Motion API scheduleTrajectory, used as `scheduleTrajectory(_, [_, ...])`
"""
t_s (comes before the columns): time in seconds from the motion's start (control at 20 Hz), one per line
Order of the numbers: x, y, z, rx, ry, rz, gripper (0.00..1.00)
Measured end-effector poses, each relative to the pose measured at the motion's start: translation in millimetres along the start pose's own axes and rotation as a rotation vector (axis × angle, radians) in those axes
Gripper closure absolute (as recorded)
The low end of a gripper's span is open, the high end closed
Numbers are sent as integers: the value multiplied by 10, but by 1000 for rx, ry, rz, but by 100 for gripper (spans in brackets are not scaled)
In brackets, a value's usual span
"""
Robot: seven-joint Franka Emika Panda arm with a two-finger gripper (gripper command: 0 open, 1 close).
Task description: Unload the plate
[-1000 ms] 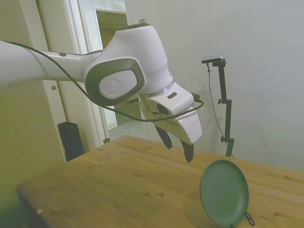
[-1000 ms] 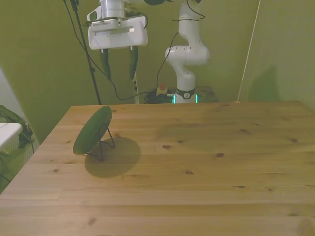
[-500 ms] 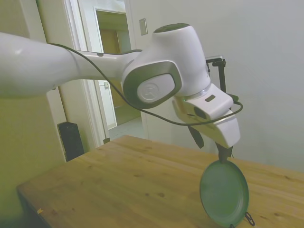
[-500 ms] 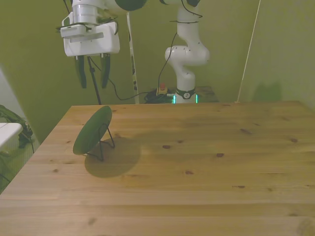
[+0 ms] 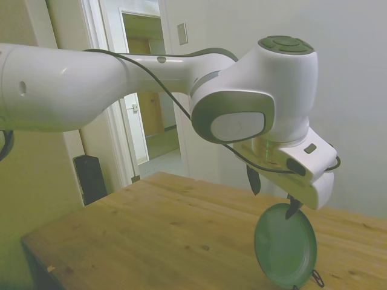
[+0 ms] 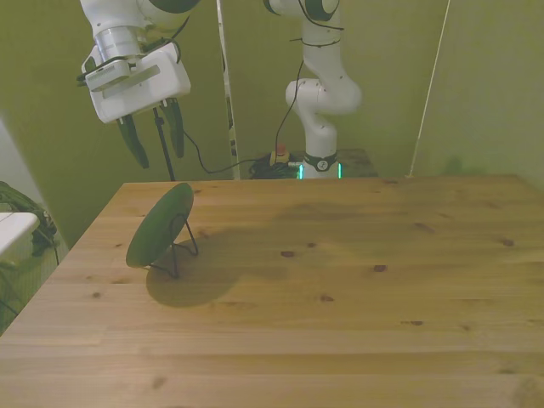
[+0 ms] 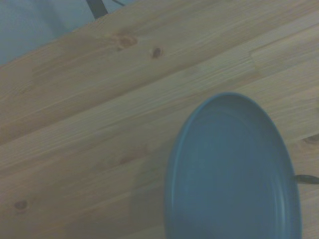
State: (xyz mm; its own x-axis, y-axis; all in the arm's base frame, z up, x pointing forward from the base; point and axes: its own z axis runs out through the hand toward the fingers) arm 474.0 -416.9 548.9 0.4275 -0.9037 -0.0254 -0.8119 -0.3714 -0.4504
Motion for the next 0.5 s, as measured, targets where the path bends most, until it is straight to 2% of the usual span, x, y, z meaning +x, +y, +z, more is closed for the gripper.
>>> scheduleTrajectory(0.25, [99,-93,204,-4,-21,-19,0])
scheduleTrajectory(0.5, [-14,-291,458,-7,-62,-47,0])
